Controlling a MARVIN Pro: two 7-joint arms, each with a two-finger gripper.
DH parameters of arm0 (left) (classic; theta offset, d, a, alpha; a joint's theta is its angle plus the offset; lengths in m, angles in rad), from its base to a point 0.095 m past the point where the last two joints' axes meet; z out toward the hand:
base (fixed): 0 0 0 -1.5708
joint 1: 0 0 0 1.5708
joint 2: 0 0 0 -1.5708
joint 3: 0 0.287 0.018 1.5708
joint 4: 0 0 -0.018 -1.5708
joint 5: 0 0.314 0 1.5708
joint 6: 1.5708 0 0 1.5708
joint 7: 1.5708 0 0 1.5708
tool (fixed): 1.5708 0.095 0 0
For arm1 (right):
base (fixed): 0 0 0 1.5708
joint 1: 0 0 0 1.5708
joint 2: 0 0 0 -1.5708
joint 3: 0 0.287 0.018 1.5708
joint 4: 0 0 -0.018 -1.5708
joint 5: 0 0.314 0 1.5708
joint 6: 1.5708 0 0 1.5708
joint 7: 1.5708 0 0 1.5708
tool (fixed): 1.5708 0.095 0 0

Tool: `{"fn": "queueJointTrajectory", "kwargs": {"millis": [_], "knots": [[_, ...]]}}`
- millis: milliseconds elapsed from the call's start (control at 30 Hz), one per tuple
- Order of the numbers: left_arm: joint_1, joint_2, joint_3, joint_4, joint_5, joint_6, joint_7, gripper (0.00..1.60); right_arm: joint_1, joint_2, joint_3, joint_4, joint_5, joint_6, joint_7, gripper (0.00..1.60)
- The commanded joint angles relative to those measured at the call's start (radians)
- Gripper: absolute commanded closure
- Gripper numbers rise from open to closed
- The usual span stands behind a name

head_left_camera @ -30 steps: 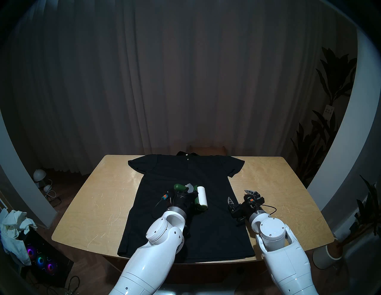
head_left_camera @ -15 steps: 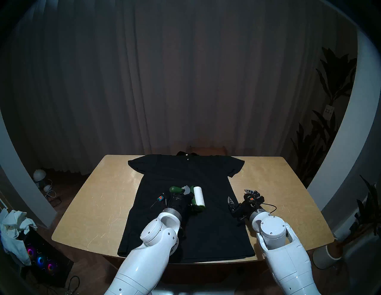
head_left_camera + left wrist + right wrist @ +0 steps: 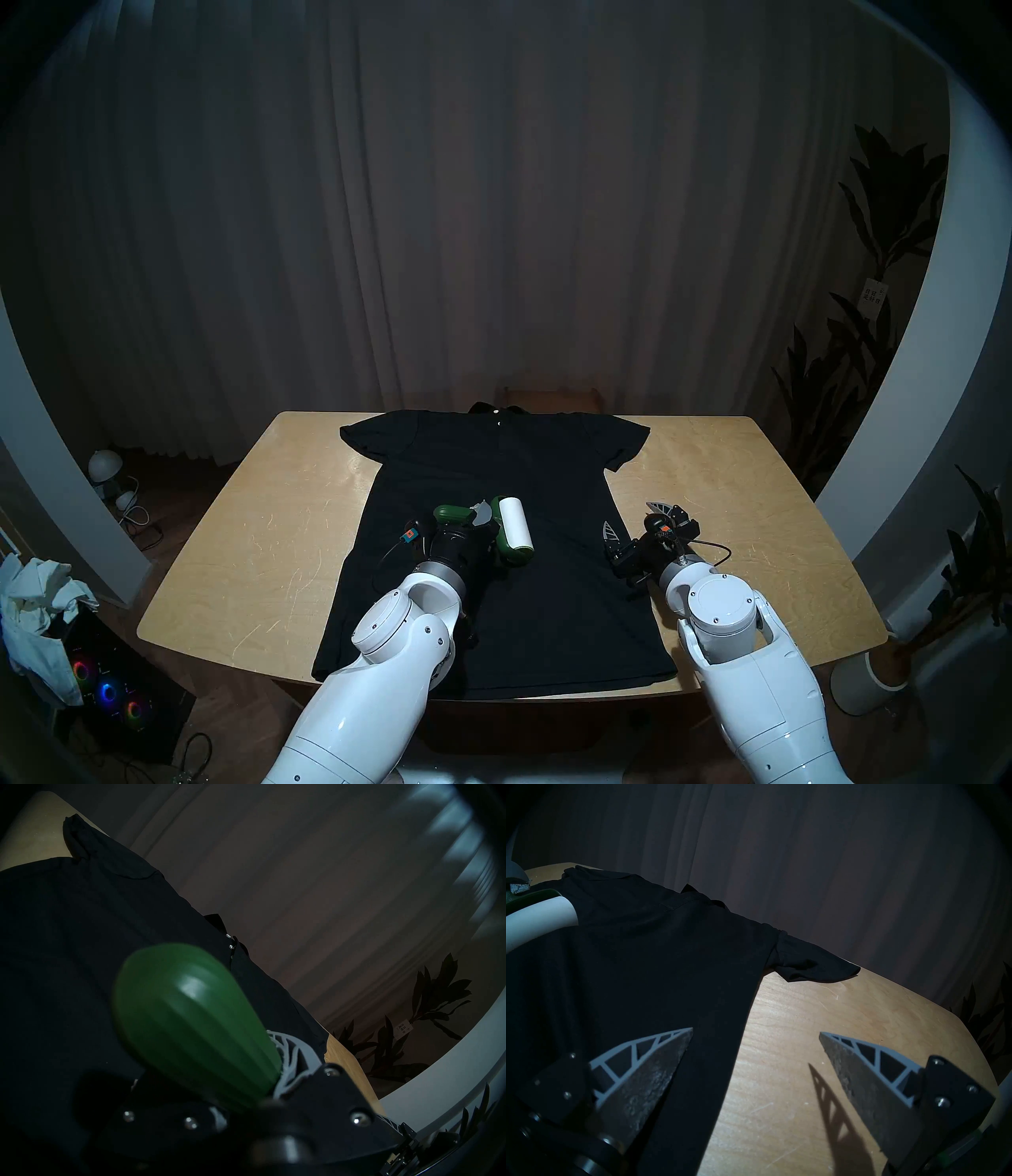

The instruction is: Use the fur roller to clean a top

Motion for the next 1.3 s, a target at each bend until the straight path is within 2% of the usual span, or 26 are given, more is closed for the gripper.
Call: {"fn": "queueJointTrajectory", "kwargs": {"millis": [0,1267], "knots": [[0.016,0.025,-0.013,0.026,0.002,0.004,-0.002,1.6,-0.016,0.007,-0.006,0.036,-0.027,0.029,-0.018,0.0],[0.037,0.026,-0.102,0.06,-0.026,-0.036,0.021,1.6,-0.017,0.039,-0.009,0.089,-0.018,0.044,-0.03,0.0]]}}
